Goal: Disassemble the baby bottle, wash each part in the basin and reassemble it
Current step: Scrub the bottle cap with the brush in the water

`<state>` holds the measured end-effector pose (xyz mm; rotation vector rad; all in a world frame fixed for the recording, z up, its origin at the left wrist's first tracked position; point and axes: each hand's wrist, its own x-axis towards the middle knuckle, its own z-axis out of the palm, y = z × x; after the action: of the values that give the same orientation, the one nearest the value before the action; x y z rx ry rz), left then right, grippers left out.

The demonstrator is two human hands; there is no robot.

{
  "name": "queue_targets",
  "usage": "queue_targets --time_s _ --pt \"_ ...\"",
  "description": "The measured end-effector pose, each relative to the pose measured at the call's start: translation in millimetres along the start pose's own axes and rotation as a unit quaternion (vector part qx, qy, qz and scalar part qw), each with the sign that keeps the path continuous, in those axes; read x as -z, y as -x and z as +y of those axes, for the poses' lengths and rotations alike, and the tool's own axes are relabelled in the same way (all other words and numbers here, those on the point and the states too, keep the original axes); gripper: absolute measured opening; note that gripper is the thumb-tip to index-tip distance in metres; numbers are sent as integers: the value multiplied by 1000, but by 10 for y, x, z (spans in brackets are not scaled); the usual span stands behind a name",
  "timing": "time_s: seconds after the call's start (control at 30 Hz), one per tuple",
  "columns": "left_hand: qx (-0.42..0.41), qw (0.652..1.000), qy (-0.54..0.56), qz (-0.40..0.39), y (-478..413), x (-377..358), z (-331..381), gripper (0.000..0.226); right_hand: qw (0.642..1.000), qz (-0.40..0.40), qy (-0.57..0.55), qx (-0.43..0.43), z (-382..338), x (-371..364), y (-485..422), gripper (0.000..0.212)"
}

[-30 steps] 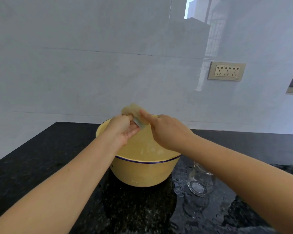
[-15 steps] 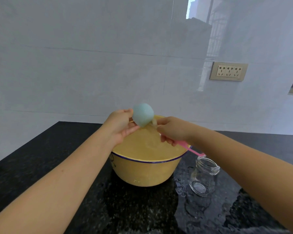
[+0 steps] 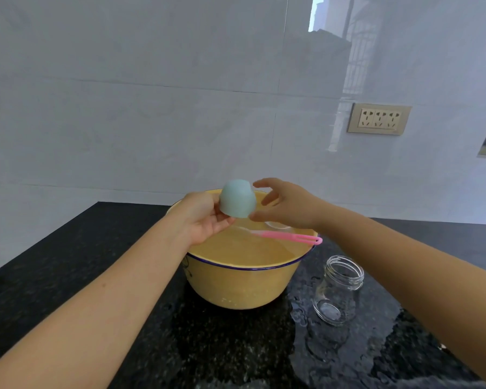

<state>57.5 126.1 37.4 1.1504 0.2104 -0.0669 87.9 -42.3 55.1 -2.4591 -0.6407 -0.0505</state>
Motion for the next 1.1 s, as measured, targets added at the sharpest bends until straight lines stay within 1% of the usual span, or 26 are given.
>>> queue_targets --time_s 0.1,0.17,0.23,0.3,0.37,0.43,0.53,0.63,0.67,0.73,0.8,0.87,0.93,0.97,1.1 --pt "-3 1000 -19 -21 21 -9 -9 23 998 -23 -45 41 -66 33 60 82" --pt "-1 999 -45 -31 24 -17 -19 28 995 -57 -53 68 -102 32 95 81" --pt "3 998 -51 -32 58 -36 -23 29 994 -60 -37 88 -136 14 119 69" --pt "2 998 -51 -36 95 -63 -29 30 994 -43 -17 95 -171 2 139 55" --pt "-16 994 -101 -27 137 -93 -45 32 995 -28 13 98 -201 10 163 51" --pt "-56 979 -194 8 148 -97 -60 32 994 -13 46 102 -217 39 180 50" --pt "-113 951 -285 41 135 -54 -83 34 992 8 81 92 -227 68 203 47" --pt "-162 907 -384 60 167 14 -112 34 994 24 85 65 -208 61 244 45" --pt "-174 898 -400 58 194 20 -127 35 995 32 80 58 -209 61 264 42" --pt "-200 887 -412 52 285 3 -166 39 996 59 28 54 -217 67 321 32" --pt "-225 881 -414 44 400 -26 -205 38 992 95 -65 56 -222 66 405 22" --pt "-247 880 -405 24 500 -43 -237 35 984 110 -133 44 -213 50 513 19" --pt "-265 877 -400 3 597 -57 -274 31 977 102 -185 35 -173 11 634 24" --pt "-276 873 -402 -5 633 -63 -295 33 972 94 -213 33 -147 -12 692 28" --pt "-307 866 -393 -41 765 -68 -400 35 953 67 -288 62 -62 -90 941 39"
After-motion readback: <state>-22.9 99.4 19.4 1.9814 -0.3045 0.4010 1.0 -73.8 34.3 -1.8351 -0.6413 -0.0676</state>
